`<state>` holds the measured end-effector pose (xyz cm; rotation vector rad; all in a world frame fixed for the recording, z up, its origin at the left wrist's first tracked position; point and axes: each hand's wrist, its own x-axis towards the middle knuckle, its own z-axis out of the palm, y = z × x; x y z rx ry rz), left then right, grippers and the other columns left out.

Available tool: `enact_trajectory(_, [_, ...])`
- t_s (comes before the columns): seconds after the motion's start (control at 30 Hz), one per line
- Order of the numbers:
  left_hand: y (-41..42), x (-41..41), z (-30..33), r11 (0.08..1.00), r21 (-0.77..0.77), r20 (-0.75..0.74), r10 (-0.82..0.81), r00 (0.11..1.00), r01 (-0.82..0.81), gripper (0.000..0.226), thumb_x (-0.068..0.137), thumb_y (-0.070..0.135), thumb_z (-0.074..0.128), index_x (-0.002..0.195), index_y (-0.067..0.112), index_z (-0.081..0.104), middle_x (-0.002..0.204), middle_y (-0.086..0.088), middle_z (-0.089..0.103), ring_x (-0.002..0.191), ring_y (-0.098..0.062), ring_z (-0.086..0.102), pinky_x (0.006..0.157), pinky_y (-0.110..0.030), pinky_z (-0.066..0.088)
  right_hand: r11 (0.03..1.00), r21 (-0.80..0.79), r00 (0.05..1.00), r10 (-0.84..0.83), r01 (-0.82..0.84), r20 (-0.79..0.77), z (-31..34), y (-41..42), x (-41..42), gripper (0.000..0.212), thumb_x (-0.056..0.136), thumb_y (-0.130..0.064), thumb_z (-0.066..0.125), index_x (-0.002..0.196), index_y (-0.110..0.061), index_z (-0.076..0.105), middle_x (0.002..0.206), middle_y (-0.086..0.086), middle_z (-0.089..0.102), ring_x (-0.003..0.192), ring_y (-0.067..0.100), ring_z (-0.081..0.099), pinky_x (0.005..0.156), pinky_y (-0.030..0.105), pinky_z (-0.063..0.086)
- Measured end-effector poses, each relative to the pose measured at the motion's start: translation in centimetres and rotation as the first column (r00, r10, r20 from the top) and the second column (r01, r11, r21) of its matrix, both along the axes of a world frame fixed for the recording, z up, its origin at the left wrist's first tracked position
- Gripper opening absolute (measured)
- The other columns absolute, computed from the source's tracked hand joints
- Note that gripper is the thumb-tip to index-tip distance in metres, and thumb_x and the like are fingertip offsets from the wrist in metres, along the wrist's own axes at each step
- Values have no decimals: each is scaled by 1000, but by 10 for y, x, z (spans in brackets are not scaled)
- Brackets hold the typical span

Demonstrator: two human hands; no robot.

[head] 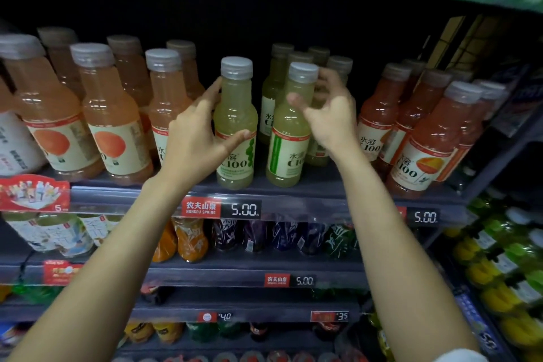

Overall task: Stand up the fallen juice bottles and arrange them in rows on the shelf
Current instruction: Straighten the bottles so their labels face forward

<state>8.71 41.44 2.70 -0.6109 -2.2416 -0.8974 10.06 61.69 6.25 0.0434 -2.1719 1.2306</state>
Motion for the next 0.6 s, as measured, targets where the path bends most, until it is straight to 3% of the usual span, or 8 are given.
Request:
enact_trajectory(0.07, [0,0,1,1000,-4,9,6,1000,-6,88,77,44,76,149,18,31,132,-6,59,121,-26,56,95,-41,48,999,-29,999,-26,26,-26,-2,-13,-4,53,80,-29,74,124,-14,48,113,-10,53,100,6,52,79,18,45])
enact_trajectory(0.23, [-5,-1,1,1000,-13,13,6,1000,-6,88,76,44,77,148,18,33,130,-7,61,119,-24,57,94,-37,47,999,15,998,-51,51,29,-1,-35,-24,64,77,-38,75,129,-14,46,127,6,56,115,22,54,90,39,50])
enact_trajectory(0.43, [-7,-1,0,1000,-1,28,7,1000,-7,87,77,45,76,148,19,33,131,-5,61,121,-21,56,99,-41,47,996,82,987,4,-17,163,4,-26,-38,68,79,-26,74,137,-10,43,128,8,58,115,20,56,95,37,50])
enact_trajectory(0.6, [-6,1,1,1000,7,18,-2,1000,2,85,78,42,76,148,15,34,131,-8,60,121,-22,56,99,-37,47,993,117,996,-8,-2,87,8,-43,-51,56,79,-26,75,128,-11,53,118,6,65,104,17,63,87,35,54])
